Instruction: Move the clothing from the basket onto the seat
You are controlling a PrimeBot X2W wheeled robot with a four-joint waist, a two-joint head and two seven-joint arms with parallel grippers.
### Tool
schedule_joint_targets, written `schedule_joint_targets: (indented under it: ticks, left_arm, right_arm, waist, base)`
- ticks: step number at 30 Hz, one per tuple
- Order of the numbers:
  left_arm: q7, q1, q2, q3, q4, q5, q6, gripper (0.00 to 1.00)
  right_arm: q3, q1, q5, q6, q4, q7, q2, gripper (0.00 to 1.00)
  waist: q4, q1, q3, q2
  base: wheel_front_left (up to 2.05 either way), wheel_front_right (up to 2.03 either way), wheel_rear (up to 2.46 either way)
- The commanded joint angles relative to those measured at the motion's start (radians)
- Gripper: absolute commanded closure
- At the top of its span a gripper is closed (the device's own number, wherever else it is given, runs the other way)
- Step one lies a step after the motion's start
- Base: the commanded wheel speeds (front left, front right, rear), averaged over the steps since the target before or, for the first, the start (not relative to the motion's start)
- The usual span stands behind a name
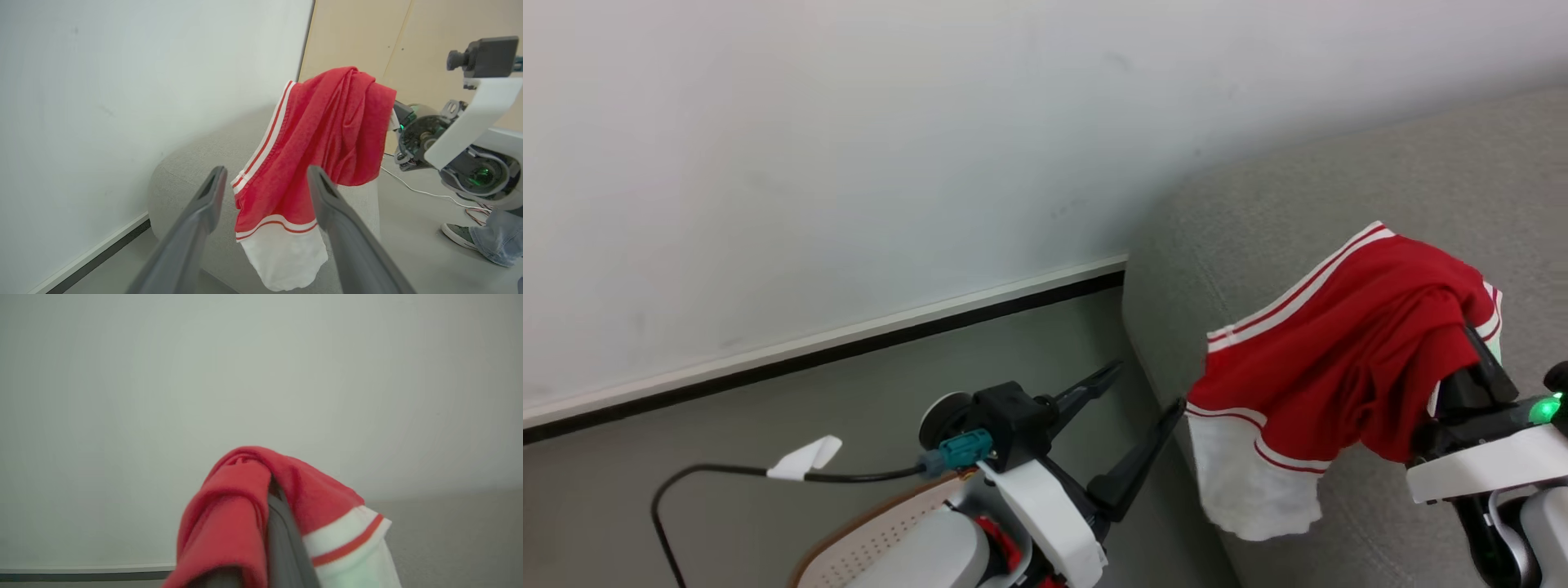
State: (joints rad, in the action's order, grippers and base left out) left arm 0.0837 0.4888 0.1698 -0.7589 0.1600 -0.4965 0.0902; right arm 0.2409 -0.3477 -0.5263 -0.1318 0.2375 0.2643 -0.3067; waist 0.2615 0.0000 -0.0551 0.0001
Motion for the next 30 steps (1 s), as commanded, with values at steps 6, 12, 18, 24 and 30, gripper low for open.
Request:
schedule_joint_targets:
  ticks: [6,12,18,24,30]
  left_arm:
    - [0.038,0.019,0.018,-0.008,0.035,0.028,-0.001,0.00]
    - [0.058,0.035,0.022,-0.020,0.067,0.038,0.005,0.00]
    - [0.058,0.051,0.023,-0.031,0.091,0.036,0.009,0.00]
    - [0.039,0.080,0.023,-0.042,0.097,0.040,0.013,0.00]
    - [0.016,0.127,0.041,-0.047,0.082,0.053,0.016,0.00]
  right_arm:
    - [-0.042,0.047,0.021,0.002,-0.062,0.000,-0.005,1.00]
    - [-0.059,0.065,0.002,0.002,-0.096,0.000,0.014,1.00]
    - [-0.076,0.020,-0.060,0.002,-0.112,0.000,-0.001,1.00]
    - [-0.099,-0.082,-0.122,0.002,-0.083,0.000,-0.050,1.00]
    - [-0.142,-0.240,-0.231,0.002,-0.036,0.000,-0.116,1.00]
  waist:
    - [0.124,0.0000,-0.041,-0.0001]
    - [0.164,0.0000,-0.063,-0.0001]
    - [0.171,0.0000,-0.097,-0.0001]
    - [0.147,0.0000,-0.155,-0.0001]
    - [0.092,0.0000,-0.264,-0.0001]
  base:
    - [0.00,0.00,0.00]
    - [0.00,0.00,0.00]
    - [0.00,0.00,0.00]
    - [0.00,0.00,0.00]
    - [0.00,0.00,0.00]
